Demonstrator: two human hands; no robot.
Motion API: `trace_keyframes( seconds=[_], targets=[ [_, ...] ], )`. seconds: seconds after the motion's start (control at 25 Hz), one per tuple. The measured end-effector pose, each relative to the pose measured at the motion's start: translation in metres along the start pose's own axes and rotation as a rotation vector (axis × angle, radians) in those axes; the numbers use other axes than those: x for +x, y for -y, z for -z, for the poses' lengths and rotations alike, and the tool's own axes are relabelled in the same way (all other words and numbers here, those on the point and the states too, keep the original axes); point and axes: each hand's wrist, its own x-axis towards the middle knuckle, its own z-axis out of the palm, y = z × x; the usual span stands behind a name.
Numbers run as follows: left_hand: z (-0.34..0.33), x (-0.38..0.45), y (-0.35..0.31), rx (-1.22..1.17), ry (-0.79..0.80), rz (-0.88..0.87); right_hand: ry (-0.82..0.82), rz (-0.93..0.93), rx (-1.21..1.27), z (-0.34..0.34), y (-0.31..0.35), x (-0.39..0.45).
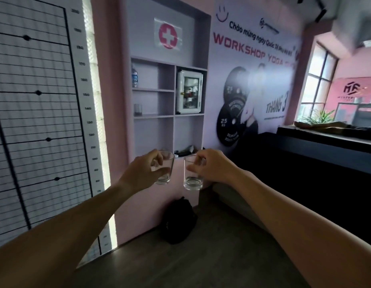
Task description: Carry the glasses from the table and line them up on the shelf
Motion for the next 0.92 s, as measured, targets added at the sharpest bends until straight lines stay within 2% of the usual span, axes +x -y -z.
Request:
trace_keyframes(
  seconds=[0.4, 0.72, 0.92],
  targets=[
    [-0.062, 0.164, 0.103, 0.040, -0.004, 0.015, 0.002, 0.016, 0.048, -0.039, -0.105, 0.177],
    [-0.091, 0.310, 0.171, 0.081, -0.142, 0.100, 0.050, 0.164, 0.054, -0.044, -0.174, 0.357],
    [-0.098, 0.366, 0.219, 0.108, -0.174, 0.125, 0.100, 0.235, 0.109, -0.084, -0.194, 0.443]
  ],
)
